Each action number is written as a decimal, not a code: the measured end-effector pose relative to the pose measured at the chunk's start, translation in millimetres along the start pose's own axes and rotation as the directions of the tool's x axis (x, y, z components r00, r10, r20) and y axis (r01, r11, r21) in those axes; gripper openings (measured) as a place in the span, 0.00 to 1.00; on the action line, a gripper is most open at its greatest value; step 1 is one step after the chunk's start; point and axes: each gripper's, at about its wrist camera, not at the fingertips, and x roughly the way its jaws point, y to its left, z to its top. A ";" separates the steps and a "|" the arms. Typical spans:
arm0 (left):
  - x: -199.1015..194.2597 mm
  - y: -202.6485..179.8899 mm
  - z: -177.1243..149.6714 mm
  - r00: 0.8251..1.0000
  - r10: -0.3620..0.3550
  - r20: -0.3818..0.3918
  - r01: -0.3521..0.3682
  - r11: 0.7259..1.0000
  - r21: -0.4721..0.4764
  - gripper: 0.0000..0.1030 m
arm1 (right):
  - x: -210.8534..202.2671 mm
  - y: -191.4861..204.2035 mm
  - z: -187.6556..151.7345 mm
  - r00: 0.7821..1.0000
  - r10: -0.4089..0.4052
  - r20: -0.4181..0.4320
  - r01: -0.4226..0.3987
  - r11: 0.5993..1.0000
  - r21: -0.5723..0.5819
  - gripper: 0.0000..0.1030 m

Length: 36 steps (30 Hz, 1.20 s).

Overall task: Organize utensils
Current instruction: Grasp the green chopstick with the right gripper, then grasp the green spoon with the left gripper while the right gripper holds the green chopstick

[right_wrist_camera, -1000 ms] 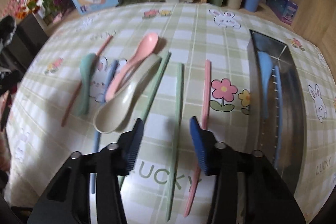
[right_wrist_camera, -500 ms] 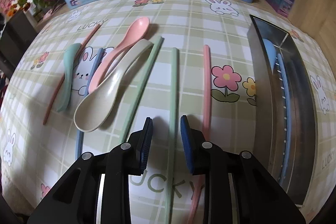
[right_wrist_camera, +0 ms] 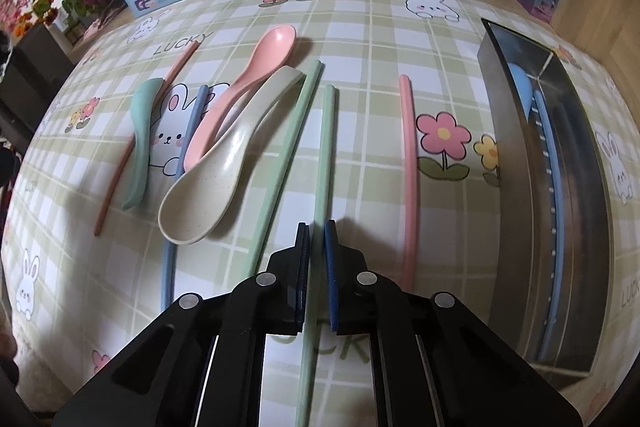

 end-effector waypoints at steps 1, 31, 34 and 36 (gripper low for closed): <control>0.7 -0.1 -0.4 1.000 0.000 -0.003 0.000 1.000 0.000 0.90 | -0.7 1.0 -1.4 1.000 0.000 -0.004 0.000 1.000 0.008 0.08; 76.0 -33.4 2.1 0.959 -0.134 -0.248 0.125 0.991 -0.055 0.35 | -4.3 4.4 -13.4 0.999 0.038 0.030 -0.038 0.999 0.004 0.08; 91.4 -36.8 3.5 0.952 -0.127 -0.279 0.117 0.992 -0.053 0.35 | -4.6 4.9 -14.3 0.999 0.035 0.034 -0.035 0.999 -0.004 0.08; 97.8 -38.2 4.6 0.949 -0.114 -0.294 0.105 0.993 -0.044 0.35 | -4.7 2.6 -14.0 0.998 0.048 0.033 -0.048 0.999 0.003 0.08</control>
